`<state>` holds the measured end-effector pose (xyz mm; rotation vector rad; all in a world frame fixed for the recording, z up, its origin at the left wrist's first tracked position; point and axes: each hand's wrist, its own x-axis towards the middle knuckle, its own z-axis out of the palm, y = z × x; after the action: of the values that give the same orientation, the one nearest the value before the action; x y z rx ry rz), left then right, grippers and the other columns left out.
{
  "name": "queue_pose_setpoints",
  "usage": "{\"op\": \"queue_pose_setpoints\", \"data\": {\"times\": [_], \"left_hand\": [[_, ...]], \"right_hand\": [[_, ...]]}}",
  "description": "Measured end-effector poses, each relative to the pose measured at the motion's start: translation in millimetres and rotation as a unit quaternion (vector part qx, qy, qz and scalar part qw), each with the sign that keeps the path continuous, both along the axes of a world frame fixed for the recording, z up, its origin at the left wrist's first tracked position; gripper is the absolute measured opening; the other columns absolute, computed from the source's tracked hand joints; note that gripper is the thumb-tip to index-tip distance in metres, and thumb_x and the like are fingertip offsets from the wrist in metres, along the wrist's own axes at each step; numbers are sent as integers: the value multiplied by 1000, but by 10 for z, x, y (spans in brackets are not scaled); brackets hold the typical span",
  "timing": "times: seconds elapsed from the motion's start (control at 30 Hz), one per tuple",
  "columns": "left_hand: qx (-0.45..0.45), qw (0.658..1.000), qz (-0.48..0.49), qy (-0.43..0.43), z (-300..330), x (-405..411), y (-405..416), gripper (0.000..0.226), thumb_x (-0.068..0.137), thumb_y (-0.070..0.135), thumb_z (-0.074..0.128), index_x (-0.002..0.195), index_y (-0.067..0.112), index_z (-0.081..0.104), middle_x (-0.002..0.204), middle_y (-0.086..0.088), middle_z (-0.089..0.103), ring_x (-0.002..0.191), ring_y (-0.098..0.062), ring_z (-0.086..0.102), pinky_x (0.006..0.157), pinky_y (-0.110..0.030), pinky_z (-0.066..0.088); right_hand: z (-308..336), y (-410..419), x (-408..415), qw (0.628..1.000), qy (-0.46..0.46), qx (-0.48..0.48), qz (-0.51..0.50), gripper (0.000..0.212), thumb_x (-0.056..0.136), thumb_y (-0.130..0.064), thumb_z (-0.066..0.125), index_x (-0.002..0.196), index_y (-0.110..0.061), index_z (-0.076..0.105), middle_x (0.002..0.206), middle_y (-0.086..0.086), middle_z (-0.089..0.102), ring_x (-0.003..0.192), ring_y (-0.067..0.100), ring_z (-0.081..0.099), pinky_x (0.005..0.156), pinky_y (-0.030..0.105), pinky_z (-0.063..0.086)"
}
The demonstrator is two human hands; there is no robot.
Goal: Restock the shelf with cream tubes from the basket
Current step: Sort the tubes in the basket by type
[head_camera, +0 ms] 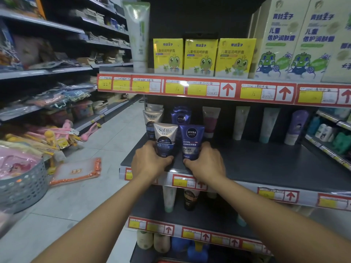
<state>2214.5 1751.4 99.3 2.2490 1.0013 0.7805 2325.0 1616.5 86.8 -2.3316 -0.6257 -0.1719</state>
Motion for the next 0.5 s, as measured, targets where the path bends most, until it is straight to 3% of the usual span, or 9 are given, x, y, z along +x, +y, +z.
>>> {"op": "queue_pose_setpoints", "data": {"times": [0.23,0.5], "left_hand": [[-8,1000,12,-10,-22,-58,332,76,75,50,90,138,21,59,129,-4,74,106,-28,72,90,-46,61],[-17,1000,13,-8,-38,72,576,76,78,46,90,141,19,57,132,-7,72,108,-30,72,92,-47,62]], "right_hand": [[-28,343,15,1000,1,4,-9,59,75,-49,87,117,-26,52,115,2,67,105,26,66,75,37,54],[-44,628,95,1000,-7,-3,-12,61,76,-49,88,119,-28,51,118,2,67,105,25,67,77,38,56]]}}
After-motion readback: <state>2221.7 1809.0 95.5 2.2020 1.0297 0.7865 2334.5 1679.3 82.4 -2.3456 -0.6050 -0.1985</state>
